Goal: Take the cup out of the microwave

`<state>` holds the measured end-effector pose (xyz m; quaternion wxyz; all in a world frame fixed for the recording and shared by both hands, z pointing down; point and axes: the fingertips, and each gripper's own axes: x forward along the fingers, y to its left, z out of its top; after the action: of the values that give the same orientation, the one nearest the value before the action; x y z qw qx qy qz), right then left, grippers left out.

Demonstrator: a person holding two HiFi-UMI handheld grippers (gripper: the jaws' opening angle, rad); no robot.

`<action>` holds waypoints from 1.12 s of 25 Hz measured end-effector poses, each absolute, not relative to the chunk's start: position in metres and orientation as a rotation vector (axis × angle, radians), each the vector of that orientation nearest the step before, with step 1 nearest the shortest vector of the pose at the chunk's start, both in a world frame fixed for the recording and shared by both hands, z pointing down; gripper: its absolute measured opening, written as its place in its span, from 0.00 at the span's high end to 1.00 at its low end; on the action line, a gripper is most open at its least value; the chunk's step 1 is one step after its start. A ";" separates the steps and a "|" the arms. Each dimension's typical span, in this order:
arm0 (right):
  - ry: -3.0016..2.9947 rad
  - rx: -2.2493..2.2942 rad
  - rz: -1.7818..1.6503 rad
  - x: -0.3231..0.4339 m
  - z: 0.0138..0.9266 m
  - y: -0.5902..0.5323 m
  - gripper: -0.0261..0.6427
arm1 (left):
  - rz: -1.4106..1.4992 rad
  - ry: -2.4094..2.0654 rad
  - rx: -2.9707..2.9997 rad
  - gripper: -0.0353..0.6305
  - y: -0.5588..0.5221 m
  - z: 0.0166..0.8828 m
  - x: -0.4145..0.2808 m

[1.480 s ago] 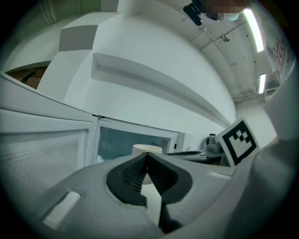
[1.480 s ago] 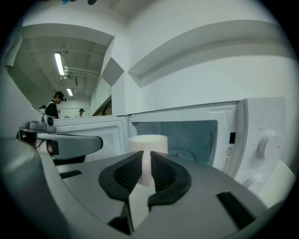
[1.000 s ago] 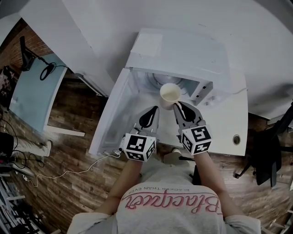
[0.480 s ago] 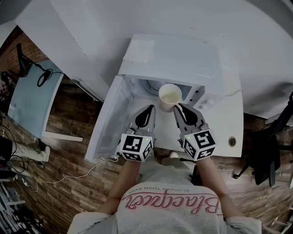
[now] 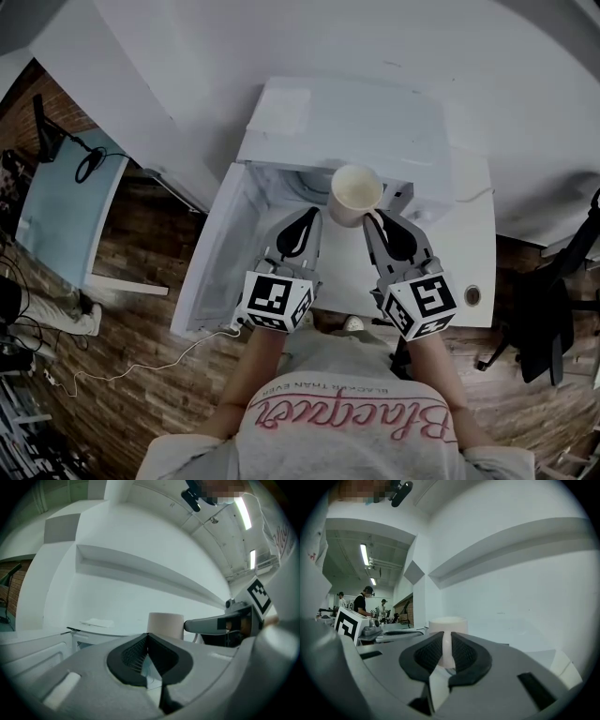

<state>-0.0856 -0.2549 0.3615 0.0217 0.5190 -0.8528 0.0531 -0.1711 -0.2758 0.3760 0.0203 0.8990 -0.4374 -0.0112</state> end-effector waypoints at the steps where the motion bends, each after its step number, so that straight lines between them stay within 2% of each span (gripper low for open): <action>1: -2.647 1.612 0.158 -0.084 0.359 -0.255 0.88 | -0.038 -1.357 2.794 0.94 -0.276 0.374 -0.170; 28: -2.682 1.775 -0.059 -0.053 0.299 -0.265 0.88 | -0.117 -1.257 3.006 0.94 -0.285 0.318 -0.144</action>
<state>-0.0528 -0.2646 0.2990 -0.0375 0.5515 -0.8331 -0.0182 -0.1444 -0.2850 0.3175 -0.0592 0.9204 -0.3848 -0.0357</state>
